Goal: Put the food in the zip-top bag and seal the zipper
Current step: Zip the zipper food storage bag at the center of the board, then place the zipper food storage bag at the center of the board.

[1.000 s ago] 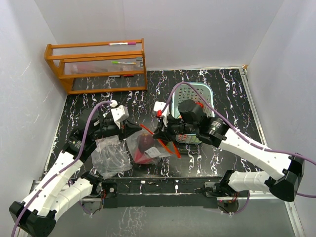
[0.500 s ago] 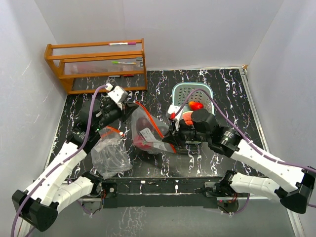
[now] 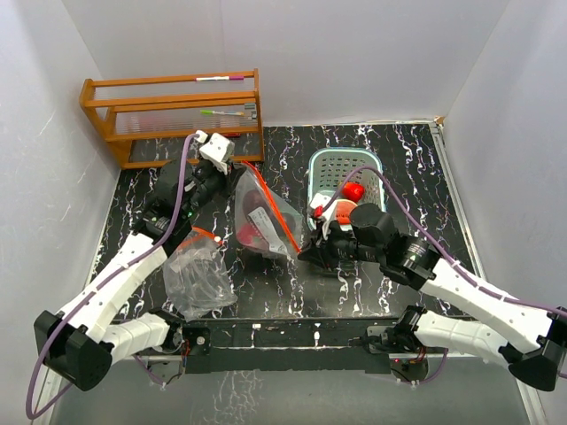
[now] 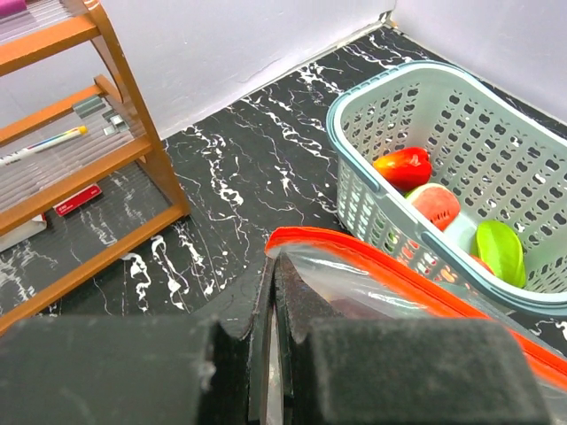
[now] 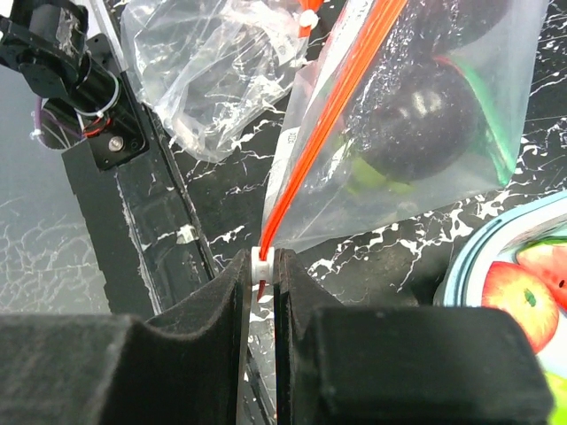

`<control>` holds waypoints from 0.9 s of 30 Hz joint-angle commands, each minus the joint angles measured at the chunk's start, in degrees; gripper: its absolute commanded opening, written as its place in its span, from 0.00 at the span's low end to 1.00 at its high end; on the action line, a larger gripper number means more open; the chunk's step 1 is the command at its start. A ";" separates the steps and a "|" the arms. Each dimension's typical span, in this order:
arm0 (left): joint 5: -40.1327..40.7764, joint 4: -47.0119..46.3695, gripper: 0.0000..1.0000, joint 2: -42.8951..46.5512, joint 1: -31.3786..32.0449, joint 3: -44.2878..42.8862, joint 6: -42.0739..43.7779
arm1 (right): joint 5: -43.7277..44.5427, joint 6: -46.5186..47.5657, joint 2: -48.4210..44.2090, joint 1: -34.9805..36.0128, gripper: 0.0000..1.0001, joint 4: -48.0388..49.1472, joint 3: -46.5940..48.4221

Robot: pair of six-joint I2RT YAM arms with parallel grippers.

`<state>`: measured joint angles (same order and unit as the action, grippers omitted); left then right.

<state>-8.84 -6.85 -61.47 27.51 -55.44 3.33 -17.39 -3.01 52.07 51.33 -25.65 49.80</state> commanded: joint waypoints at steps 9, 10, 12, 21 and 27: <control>9.50 -15.80 0.00 -5.35 -2.73 -3.51 -1.23 | 19.58 -11.55 -1.65 0.44 0.98 -1.14 3.81; 9.04 -17.04 0.00 -6.87 -3.63 -4.21 -2.20 | 20.58 -12.14 -1.29 0.44 0.99 -1.77 4.56; 6.59 -18.70 0.00 -10.69 -5.88 -7.06 -5.47 | 20.92 -12.92 -1.14 0.41 0.99 -2.13 5.11; 2.44 -23.57 0.51 -19.09 -11.44 -10.80 -13.32 | 17.83 -14.11 -3.16 0.46 0.99 -0.22 1.35; 3.22 -21.87 0.97 -10.27 -12.48 -3.44 -17.10 | 15.17 -12.26 -0.56 0.46 0.99 1.99 2.86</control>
<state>-5.10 -27.42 -80.09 15.84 -61.25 -10.55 -0.36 -16.27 50.22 51.64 -28.34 50.78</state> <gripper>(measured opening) 0.968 0.984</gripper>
